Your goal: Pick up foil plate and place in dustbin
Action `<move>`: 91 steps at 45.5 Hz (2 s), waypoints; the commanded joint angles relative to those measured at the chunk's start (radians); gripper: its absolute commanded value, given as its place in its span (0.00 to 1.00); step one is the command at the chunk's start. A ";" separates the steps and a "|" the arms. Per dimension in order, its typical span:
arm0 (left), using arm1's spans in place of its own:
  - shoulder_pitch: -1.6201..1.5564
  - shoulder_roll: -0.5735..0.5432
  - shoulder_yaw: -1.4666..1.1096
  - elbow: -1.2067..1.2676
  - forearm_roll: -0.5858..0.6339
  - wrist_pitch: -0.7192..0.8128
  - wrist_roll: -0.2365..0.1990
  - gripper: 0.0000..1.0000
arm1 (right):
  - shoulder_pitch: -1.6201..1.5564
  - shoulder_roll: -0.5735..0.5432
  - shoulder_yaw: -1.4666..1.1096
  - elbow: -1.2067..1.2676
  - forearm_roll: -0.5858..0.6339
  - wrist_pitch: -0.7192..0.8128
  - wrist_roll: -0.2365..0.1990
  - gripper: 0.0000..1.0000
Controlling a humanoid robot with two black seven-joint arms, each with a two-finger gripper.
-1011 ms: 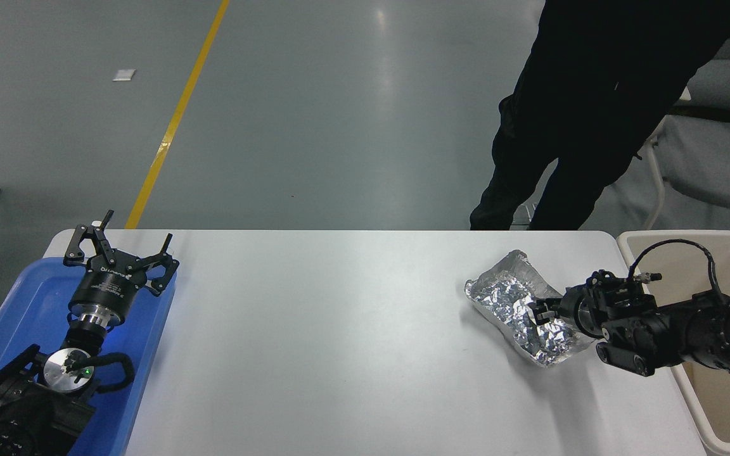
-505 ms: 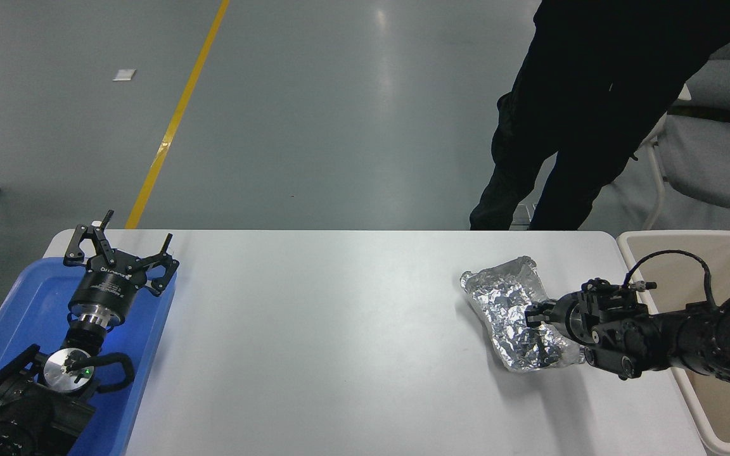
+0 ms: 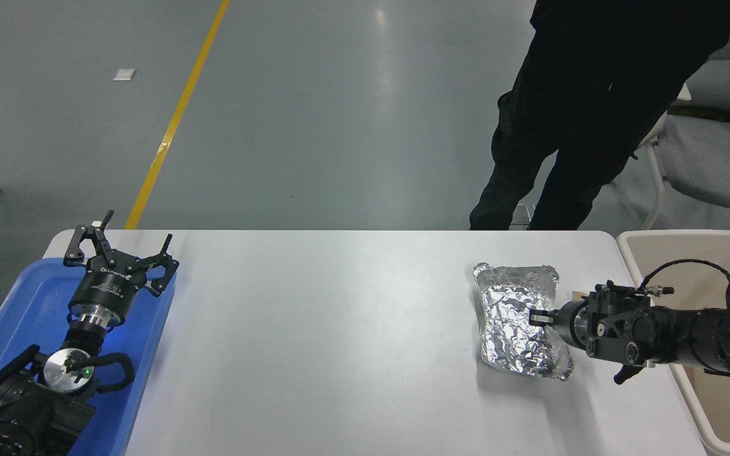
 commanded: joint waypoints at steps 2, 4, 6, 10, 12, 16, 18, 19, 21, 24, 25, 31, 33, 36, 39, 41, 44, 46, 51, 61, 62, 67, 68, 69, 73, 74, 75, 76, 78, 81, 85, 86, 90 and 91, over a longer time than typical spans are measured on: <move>0.000 0.000 0.000 0.000 0.001 0.000 0.000 0.99 | 0.192 -0.095 -0.014 0.233 0.164 0.060 0.000 0.00; 0.000 0.000 0.000 0.000 0.001 0.000 0.000 0.99 | 0.242 -0.120 -0.018 0.284 0.181 0.079 0.000 0.00; -0.002 0.000 0.002 0.000 0.001 0.000 0.000 0.99 | 0.291 -0.144 -0.026 0.332 0.186 0.096 0.000 0.00; -0.002 0.000 0.003 0.000 0.001 0.000 0.000 0.99 | 0.412 -0.182 -0.075 0.428 0.186 0.131 -0.003 0.00; -0.002 0.000 0.003 0.000 0.001 0.000 0.000 0.99 | 0.475 -0.195 -0.109 0.467 0.186 0.149 -0.003 0.00; -0.002 0.000 0.003 0.000 0.001 0.000 0.000 0.99 | 0.641 -0.261 -0.147 0.576 0.188 0.244 -0.003 0.00; 0.000 0.000 0.003 0.000 0.001 0.000 0.000 0.99 | 0.695 -0.290 -0.147 0.600 0.188 0.284 -0.006 0.00; 0.000 0.000 0.002 0.000 0.001 0.000 0.000 0.99 | 0.719 -0.302 -0.147 0.609 0.188 0.307 -0.008 0.00; 0.000 0.000 0.002 0.000 0.001 0.000 0.000 0.99 | 0.771 -0.319 -0.149 0.622 0.188 0.356 -0.009 0.00; 0.000 0.000 0.002 0.000 0.001 0.000 0.000 0.99 | 0.848 -0.350 -0.150 0.632 0.189 0.447 -0.011 0.00; 0.000 0.000 0.002 0.000 0.001 0.000 0.000 0.99 | 0.873 -0.360 -0.150 0.634 0.189 0.474 -0.011 0.00; 0.000 0.000 0.002 0.000 0.001 0.000 0.000 0.99 | 0.995 -0.399 -0.155 0.642 0.189 0.594 -0.013 0.00; 0.000 0.000 0.002 0.000 0.001 0.000 0.000 0.99 | 1.023 -0.411 -0.159 0.643 0.189 0.625 -0.014 0.00; 0.000 0.000 0.002 0.000 0.001 0.000 0.000 0.99 | 1.058 -0.420 -0.172 0.646 0.189 0.657 -0.014 0.00; 0.000 0.000 0.002 0.000 0.001 0.000 0.000 0.99 | 1.101 -0.417 -0.198 0.652 0.191 0.677 -0.014 0.00; 0.000 0.000 0.002 0.000 0.001 0.000 0.000 0.99 | 1.129 -0.417 -0.213 0.663 0.197 0.686 -0.013 0.00; 0.000 0.000 0.002 0.000 0.001 0.000 0.000 0.99 | 1.158 -0.417 -0.227 0.678 0.203 0.689 -0.014 0.00; -0.002 0.000 0.002 0.000 0.001 0.000 0.000 0.99 | 1.169 -0.417 -0.231 0.686 0.220 0.689 -0.014 0.00; -0.002 0.000 0.003 0.000 0.001 0.000 0.002 0.99 | 1.207 -0.414 -0.262 0.689 0.261 0.691 -0.014 0.00; -0.002 0.000 0.003 0.000 0.001 0.000 0.002 0.99 | 1.247 -0.407 -0.282 0.689 0.281 0.689 -0.020 0.00; -0.002 0.000 0.003 0.000 0.001 0.000 0.002 0.99 | 1.249 -0.407 -0.282 0.689 0.283 0.689 -0.022 0.00; -0.002 0.000 0.003 0.000 0.001 0.000 0.002 0.99 | 1.256 -0.407 -0.291 0.686 0.283 0.686 -0.023 0.00; -0.002 0.000 0.003 0.000 0.001 0.000 0.002 0.99 | 1.261 -0.407 -0.297 0.685 0.283 0.686 -0.023 0.00; -0.002 0.000 0.003 0.000 0.001 0.000 0.002 0.99 | 1.266 -0.405 -0.307 0.685 0.283 0.686 -0.023 0.00; -0.002 0.000 0.003 0.000 0.001 0.000 0.002 0.99 | 1.281 -0.407 -0.345 0.677 0.284 0.680 -0.025 0.00; -0.002 0.000 0.003 0.000 0.001 0.000 0.002 0.99 | 1.282 -0.408 -0.357 0.677 0.283 0.679 -0.025 0.00; -0.002 0.000 0.003 0.000 0.001 0.000 0.002 0.99 | 1.282 -0.410 -0.372 0.675 0.283 0.676 -0.025 0.00; -0.002 0.000 0.003 0.000 0.001 0.000 0.002 0.99 | 1.282 -0.410 -0.388 0.674 0.283 0.674 -0.026 0.00; -0.002 0.000 0.003 0.000 0.001 0.000 0.002 0.99 | 1.282 -0.413 -0.426 0.668 0.284 0.668 -0.031 0.00; -0.002 0.000 0.003 0.000 0.001 0.000 0.002 0.99 | 1.282 -0.416 -0.489 0.660 0.284 0.637 -0.031 0.00; 0.000 0.000 0.002 0.000 0.001 0.000 0.000 0.99 | 1.282 -0.443 -0.563 0.643 0.286 0.591 -0.031 0.00; 0.000 0.000 0.002 0.000 0.001 0.000 0.000 0.99 | 1.282 -0.455 -0.578 0.634 0.290 0.585 -0.031 0.00; 0.000 0.000 0.002 0.000 0.001 0.000 0.000 0.99 | 1.263 -0.483 -0.633 0.577 0.319 0.573 -0.031 0.00; 0.000 0.000 0.002 0.000 0.001 0.000 0.000 0.99 | 1.255 -0.485 -0.650 0.561 0.329 0.568 -0.031 0.00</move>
